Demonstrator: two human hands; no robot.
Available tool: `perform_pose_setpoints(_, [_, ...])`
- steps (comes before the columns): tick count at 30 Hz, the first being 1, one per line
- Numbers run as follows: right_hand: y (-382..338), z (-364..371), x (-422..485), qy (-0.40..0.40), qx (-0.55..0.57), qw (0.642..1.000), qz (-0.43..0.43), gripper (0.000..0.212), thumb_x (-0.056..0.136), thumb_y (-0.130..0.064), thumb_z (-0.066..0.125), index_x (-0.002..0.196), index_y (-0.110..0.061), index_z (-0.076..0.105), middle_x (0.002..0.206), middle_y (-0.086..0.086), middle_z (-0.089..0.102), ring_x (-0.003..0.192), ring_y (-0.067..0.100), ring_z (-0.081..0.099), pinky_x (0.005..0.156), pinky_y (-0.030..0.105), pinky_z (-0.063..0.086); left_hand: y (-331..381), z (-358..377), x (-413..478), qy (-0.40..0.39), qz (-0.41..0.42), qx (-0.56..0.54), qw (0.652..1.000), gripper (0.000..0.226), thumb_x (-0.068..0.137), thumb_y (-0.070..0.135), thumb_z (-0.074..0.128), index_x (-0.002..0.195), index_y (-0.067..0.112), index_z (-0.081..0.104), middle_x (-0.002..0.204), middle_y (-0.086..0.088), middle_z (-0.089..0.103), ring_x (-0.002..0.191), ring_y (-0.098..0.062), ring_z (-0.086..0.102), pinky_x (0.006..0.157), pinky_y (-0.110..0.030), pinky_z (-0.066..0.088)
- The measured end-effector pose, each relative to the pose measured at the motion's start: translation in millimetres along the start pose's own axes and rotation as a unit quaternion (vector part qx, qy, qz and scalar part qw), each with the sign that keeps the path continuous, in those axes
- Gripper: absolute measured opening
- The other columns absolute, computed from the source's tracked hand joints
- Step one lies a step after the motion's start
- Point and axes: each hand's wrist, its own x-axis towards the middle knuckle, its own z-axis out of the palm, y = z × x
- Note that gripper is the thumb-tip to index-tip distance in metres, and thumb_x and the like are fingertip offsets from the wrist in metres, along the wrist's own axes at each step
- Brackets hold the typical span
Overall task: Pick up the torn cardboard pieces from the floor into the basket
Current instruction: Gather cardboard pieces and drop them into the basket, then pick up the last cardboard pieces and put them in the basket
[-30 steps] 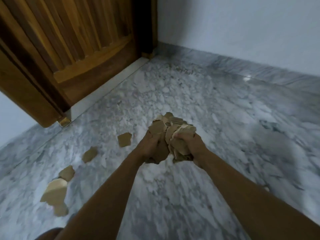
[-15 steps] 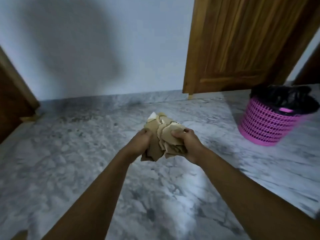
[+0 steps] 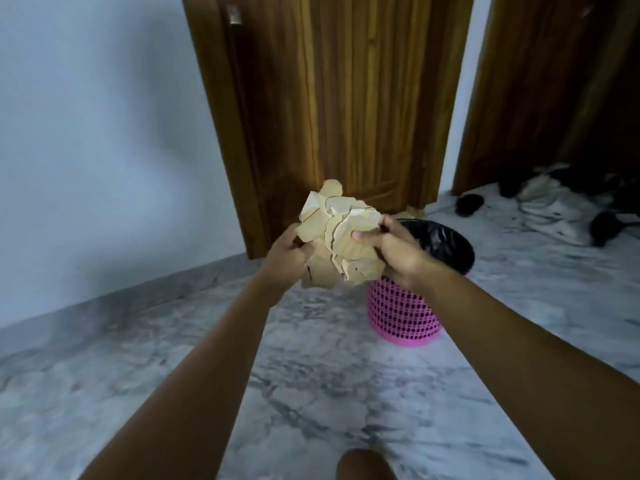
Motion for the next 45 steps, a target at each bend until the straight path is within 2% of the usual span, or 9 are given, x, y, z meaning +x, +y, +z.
perform_pose_setpoints(5, [-13, -95, 71, 0.09, -0.107, 0.988, -0.07, 0.035, 0.085, -0.014, 0.073, 0.11, -0.037, 0.062, 0.122, 0.001, 0.067, 0.111, 0.023, 0.062, 0.096, 0.047, 0.055, 19, 85, 101, -0.06, 0.034, 0.009, 0.998, 0.037, 0.089, 0.006, 0.06, 0.124, 0.016, 0.052, 0.116, -0.007, 0.062, 0.11, -0.027, 0.061, 0.087, -0.039, 0.058])
perform_pose_setpoints(9, [0, -150, 121, 0.147, -0.216, 0.961, -0.091, 0.035, 0.091, -0.002, 0.066, 0.123, -0.012, 0.057, 0.108, 0.005, 0.064, 0.097, 0.022, 0.063, 0.093, 0.042, 0.054, -1, 137, 177, -0.08, 0.024, 0.033, 0.996, 0.054, 0.067, 0.029, 0.076, 0.116, 0.023, 0.055, 0.117, -0.006, 0.064, 0.111, -0.028, 0.062, 0.093, -0.047, 0.054])
perform_pose_setpoints(12, [22, -185, 153, 0.124, -0.302, 0.941, -0.091, 0.037, 0.087, -0.013, 0.075, 0.119, -0.017, 0.056, 0.103, -0.003, 0.062, 0.092, 0.018, 0.062, 0.084, 0.033, 0.055, -23, 171, 224, -0.104, 0.007, 0.101, 0.989, 0.033, 0.084, 0.018, 0.07, 0.113, 0.022, 0.056, 0.119, -0.006, 0.061, 0.112, -0.028, 0.059, 0.093, -0.041, 0.051])
perform_pose_setpoints(16, [57, -218, 171, 0.065, -0.492, 0.868, 0.001, 0.082, 0.064, -0.034, 0.064, 0.143, -0.03, 0.042, 0.148, 0.002, 0.041, 0.134, 0.029, 0.042, 0.109, 0.053, 0.038, -58, 195, 258, -0.186, -0.046, 0.213, 0.958, 0.06, 0.093, 0.006, 0.06, 0.147, 0.021, 0.038, 0.147, -0.011, 0.041, 0.129, -0.032, 0.047, 0.091, -0.03, 0.043])
perform_pose_setpoints(25, [64, -205, 153, 0.064, -0.432, 0.9, 0.016, 0.053, 0.089, -0.012, 0.066, 0.14, -0.022, 0.053, 0.146, 0.01, 0.05, 0.128, 0.03, 0.052, 0.103, 0.036, 0.047, -69, 165, 229, -0.157, -0.077, 0.219, 0.96, 0.044, 0.097, 0.02, 0.058, 0.14, 0.025, 0.05, 0.143, -0.006, 0.047, 0.109, -0.019, 0.053, 0.084, -0.026, 0.044])
perform_pose_setpoints(29, [54, -147, 140, 0.023, -0.452, 0.892, -0.016, 0.045, 0.094, -0.008, 0.055, 0.135, -0.026, 0.055, 0.144, 0.008, 0.051, 0.12, 0.029, 0.055, 0.099, 0.04, 0.05, -42, 112, 180, -0.093, -0.053, 0.243, 0.964, 0.044, 0.097, 0.023, 0.059, 0.14, 0.026, 0.05, 0.146, -0.008, 0.046, 0.12, -0.024, 0.054, 0.088, -0.029, 0.047])
perform_pose_setpoints(33, [43, -31, 105, -0.056, -0.473, 0.876, -0.071, 0.045, 0.101, -0.014, 0.049, 0.146, -0.02, 0.046, 0.153, 0.005, 0.044, 0.101, 0.025, 0.061, 0.078, 0.036, 0.054, -24, 8, 96, 0.003, -0.047, 0.267, 0.963, 0.045, 0.094, 0.029, 0.062, 0.138, 0.03, 0.052, 0.141, -0.006, 0.052, 0.103, -0.011, 0.054, 0.068, -0.013, 0.042])
perform_pose_setpoints(39, [70, 184, 14, -0.2, -0.453, 0.855, -0.153, 0.042, 0.096, -0.016, 0.054, 0.138, -0.022, 0.056, 0.139, 0.002, 0.058, 0.114, 0.025, 0.06, 0.09, 0.032, 0.05, -37, -173, -106, 0.145, -0.125, 0.232, 0.954, 0.041, 0.094, 0.019, 0.063, 0.135, 0.021, 0.055, 0.129, -0.006, 0.06, 0.1, -0.014, 0.059, 0.078, -0.018, 0.048])
perform_pose_setpoints(45, [135, 406, -136, -0.395, -0.429, 0.784, -0.213, 0.037, 0.096, -0.014, 0.062, 0.133, -0.015, 0.06, 0.134, 0.005, 0.063, 0.117, 0.025, 0.061, 0.099, 0.035, 0.05, -89, -319, -377, 0.315, -0.252, 0.213, 0.89, 0.047, 0.095, 0.031, 0.061, 0.14, 0.031, 0.05, 0.15, 0.002, 0.043, 0.129, -0.016, 0.048, 0.09, -0.023, 0.041])
